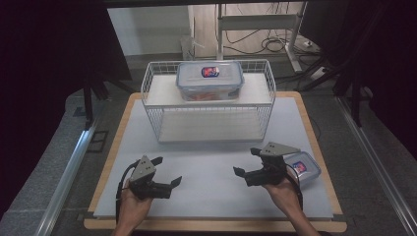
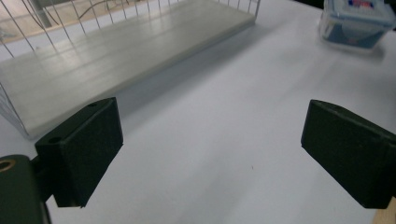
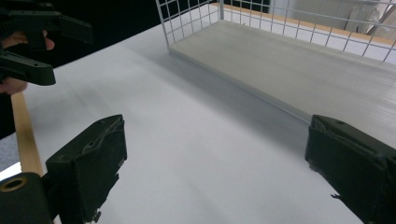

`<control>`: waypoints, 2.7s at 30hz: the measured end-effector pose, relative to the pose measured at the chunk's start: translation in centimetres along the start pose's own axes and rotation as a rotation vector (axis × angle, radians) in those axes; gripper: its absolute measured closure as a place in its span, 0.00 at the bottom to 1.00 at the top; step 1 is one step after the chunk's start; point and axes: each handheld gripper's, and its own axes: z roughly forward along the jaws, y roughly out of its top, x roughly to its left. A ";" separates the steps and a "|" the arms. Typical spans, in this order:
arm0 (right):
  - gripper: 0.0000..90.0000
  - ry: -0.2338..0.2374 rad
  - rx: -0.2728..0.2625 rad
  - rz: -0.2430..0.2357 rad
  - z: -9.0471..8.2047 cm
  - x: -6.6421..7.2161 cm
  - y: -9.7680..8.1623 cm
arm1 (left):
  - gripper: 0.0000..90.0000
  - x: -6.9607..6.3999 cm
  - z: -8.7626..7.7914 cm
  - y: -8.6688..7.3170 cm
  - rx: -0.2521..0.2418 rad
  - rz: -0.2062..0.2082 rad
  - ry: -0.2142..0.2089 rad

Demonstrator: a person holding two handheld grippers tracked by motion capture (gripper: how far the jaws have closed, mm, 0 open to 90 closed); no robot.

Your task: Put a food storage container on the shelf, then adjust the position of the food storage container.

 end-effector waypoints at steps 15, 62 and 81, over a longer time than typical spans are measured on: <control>0.06 -0.029 0.112 -0.074 -0.4 2.4 -3.5 | 0.07 -1.8 -1.0 -2.6 0.130 0.018 0.015; 1.00 -0.417 0.127 0.144 -9.9 -8.7 -4.3 | 0.06 -1.4 -0.5 -2.9 0.155 0.015 0.019; 1.00 -0.567 0.238 0.276 -12.8 -12.7 -8.1 | 0.06 -1.3 -0.3 -3.0 0.174 0.014 0.017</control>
